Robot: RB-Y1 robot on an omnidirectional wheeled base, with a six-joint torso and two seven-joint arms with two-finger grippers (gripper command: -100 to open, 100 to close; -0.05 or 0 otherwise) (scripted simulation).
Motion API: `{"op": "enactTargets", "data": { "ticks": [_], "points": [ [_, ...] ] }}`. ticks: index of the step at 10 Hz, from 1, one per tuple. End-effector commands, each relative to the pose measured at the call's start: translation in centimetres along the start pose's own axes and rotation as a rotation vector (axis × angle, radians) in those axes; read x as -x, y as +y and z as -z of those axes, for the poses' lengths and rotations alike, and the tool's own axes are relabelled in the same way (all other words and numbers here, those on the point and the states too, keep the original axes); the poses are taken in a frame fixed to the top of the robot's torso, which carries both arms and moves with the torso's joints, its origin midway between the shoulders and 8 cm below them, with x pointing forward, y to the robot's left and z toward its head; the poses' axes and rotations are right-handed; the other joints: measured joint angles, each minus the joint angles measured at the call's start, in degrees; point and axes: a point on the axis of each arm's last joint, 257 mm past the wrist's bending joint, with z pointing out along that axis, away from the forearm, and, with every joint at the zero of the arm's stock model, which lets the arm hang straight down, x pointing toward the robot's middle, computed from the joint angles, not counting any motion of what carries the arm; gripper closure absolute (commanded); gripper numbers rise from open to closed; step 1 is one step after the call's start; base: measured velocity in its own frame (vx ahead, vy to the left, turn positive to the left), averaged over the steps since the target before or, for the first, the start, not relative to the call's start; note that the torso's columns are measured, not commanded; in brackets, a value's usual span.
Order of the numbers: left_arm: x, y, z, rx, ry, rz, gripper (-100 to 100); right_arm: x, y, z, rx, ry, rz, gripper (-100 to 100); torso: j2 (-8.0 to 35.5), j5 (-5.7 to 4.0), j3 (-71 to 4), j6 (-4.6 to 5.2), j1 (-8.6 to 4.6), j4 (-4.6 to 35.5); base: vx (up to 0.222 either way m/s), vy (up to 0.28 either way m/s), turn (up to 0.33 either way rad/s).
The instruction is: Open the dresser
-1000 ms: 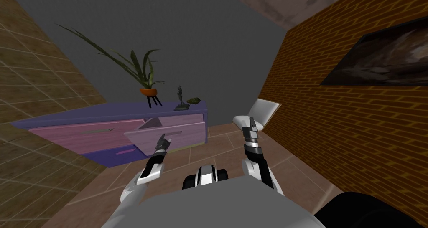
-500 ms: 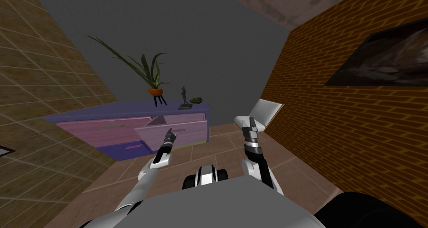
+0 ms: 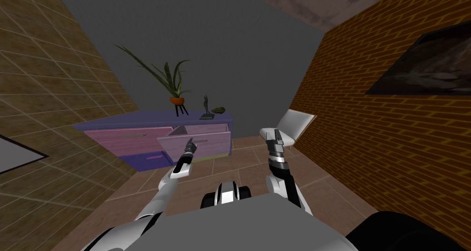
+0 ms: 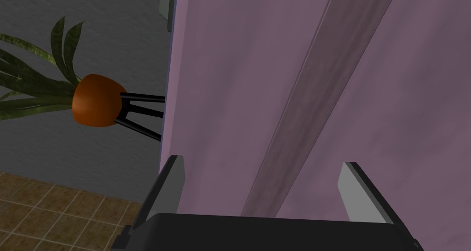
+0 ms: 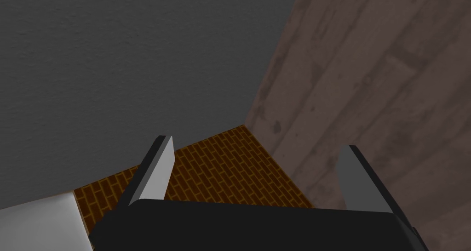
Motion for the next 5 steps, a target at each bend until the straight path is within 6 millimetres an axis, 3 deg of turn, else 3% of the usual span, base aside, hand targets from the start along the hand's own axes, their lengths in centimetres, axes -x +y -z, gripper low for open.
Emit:
{"op": "enactTargets", "data": {
  "ticks": [1,4,5],
  "points": [
    [-2.7,0.2,-1.8,0.015,0.032,-0.021,-100,0.0,0.0,0.0,0.0,0.0,0.0,0,-0.1,-0.02,-0.1,-0.01,-0.07,0.0,-0.077,0.038,0.207],
    [-4.6,-1.6,-3.7,-0.008,0.053,-0.014,-100,0.0,0.0,0.0,0.0,0.0,0.0,0,-0.1,0.0,0.0,0.0,-0.02,0.0,-0.047,0.02,0.035],
    [-6.5,-0.7,-4.4,0.023,0.075,-0.042,-100,0.0,0.0,0.0,0.0,0.0,0.0,0,-0.2,-0.02,-0.1,-0.02,-0.07,-0.1,-0.071,0.029,0.213]
  ]
}}
